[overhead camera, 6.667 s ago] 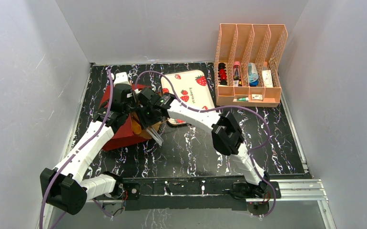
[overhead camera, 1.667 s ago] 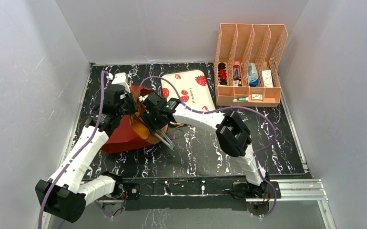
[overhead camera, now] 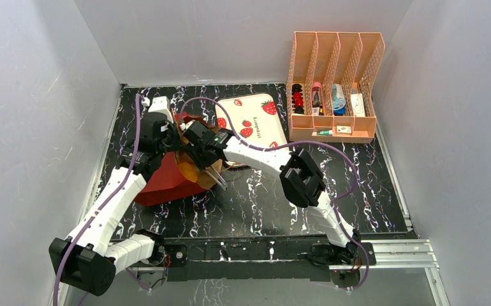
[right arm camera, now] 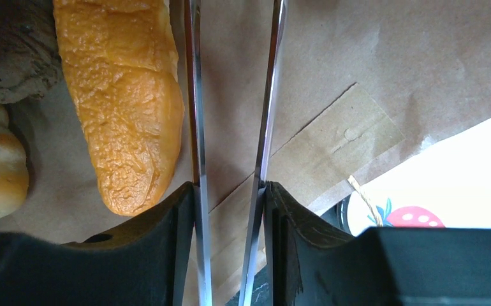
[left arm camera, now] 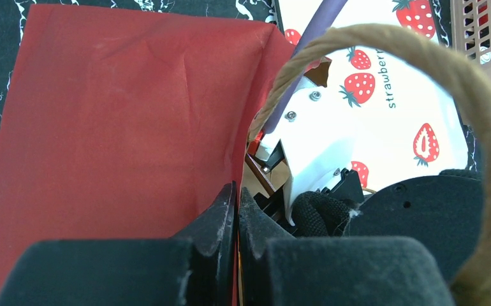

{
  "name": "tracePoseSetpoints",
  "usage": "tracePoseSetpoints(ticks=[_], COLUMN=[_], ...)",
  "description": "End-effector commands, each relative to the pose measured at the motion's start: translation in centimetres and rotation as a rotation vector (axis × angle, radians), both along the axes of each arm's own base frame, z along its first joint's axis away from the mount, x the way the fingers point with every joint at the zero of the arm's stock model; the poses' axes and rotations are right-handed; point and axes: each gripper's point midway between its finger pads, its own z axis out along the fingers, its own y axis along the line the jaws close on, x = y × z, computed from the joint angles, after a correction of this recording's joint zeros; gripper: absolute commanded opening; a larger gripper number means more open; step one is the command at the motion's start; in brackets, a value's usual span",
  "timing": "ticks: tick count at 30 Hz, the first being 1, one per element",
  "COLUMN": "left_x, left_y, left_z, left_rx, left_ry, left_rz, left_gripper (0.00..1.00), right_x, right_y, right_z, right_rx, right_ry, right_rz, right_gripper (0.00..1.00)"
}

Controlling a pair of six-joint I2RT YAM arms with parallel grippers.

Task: Take the fake bread out of the paper bag
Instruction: Take out the fake bread from the paper bag.

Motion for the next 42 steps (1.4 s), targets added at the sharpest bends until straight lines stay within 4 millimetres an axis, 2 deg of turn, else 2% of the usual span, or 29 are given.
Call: tracePoseSetpoints(ticks=[1,6,12,20,23,25,28,30,35,42], left_x=[-0.5,-0.8,-0.9,-1.1,-1.2,-1.2,-1.2,-1.2,-1.3,-1.3], left_y=[-1.3,-1.4,-1.5,-1.4,-1.4,-1.4,-1.2,-0.9,0.2,1.2], left_z=[0.2,-0.6,-0.5,-0.2,-0.4,-0.4,-0.3,-0.3,-0.2,0.2], left_rx=[-0.03,-0.045,-0.055,-0.06,-0.062,-0.059,-0.052,-0.044,-0.019,0.013], left_ry=[0.013,0.027,0.029,0.022,0.027,0.027,0.023,0.021,0.006,-0.014], left_rz=[-0.061,-0.062,-0.06,-0.054,-0.057,-0.054,-0.048,-0.033,0.013,0.051], left_gripper=[0.0,0.0,0.0,0.0,0.0,0.0,0.0,0.0,0.0,0.0], right_x=[2.9,3.5,4.0,4.5,4.1,3.9,3.7,3.6,3.6,3.4], right_y=[1.9,2.2,3.0,4.4,4.9,5.0,4.8,4.6,3.9,2.0], right_z=[5.1,4.9,4.6,5.0,4.8,4.7,4.8,5.1,6.1,7.4], right_rx=[0.121,0.139,0.172,0.22,0.234,0.243,0.254,0.26,0.271,0.248], right_ry=[-0.123,-0.126,-0.115,-0.108,-0.091,-0.083,-0.083,-0.087,-0.108,-0.15], right_rz=[-0.018,-0.019,-0.012,0.007,0.029,0.039,0.034,0.027,0.007,-0.013], right_gripper=[0.36,0.41,0.46,0.47,0.45,0.37,0.08,0.0,0.0,0.0])
